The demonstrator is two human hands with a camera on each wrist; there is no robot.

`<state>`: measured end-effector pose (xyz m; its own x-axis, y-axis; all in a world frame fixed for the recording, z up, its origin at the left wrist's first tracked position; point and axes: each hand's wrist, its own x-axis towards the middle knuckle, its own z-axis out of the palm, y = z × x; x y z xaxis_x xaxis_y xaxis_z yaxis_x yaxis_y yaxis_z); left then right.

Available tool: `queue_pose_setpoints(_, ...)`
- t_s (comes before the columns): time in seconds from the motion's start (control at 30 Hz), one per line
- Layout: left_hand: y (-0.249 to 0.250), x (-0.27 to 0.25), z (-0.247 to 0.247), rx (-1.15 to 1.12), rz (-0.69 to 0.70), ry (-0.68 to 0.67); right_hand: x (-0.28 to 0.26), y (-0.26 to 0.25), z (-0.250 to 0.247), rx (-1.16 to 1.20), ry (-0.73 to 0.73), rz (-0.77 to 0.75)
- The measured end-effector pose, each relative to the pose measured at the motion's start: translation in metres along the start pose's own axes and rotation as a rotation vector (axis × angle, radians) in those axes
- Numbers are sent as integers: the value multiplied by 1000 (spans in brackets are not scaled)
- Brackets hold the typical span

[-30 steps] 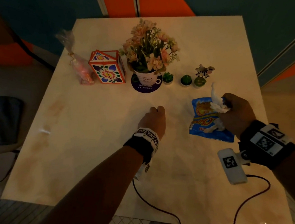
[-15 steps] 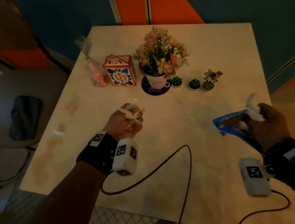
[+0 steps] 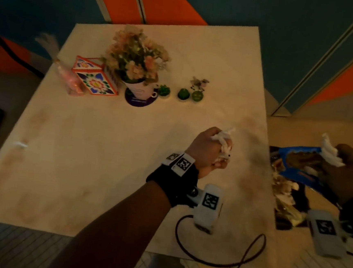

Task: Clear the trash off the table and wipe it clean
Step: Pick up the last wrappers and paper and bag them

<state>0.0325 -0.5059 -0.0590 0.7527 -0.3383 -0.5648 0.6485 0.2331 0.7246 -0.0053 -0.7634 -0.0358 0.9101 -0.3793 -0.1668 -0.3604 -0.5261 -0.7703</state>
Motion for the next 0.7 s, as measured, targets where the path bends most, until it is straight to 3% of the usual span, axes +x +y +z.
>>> queue_pose_setpoints(0.13,-20,29,76,398,-10,62,29,64,-32,59,-39,156)
queue_pose_setpoints(0.23,-41,55,120,710,14,86,38,105,-46,114,-170,209)
queue_pose_setpoints(0.37,-71,91,168,909,-77,45,55,147,-58,-49,-235,172)
queue_pose_setpoints(0.5,-103,126,198,1027,-149,147,85,204,-53,-200,-300,143)
queue_pose_setpoints(0.6,-126,152,208,1040,-228,201,108,233,-38,-278,-349,72)
queue_pose_setpoints(0.7,-169,175,203,1199,-345,219,128,250,-16,-334,-461,70)
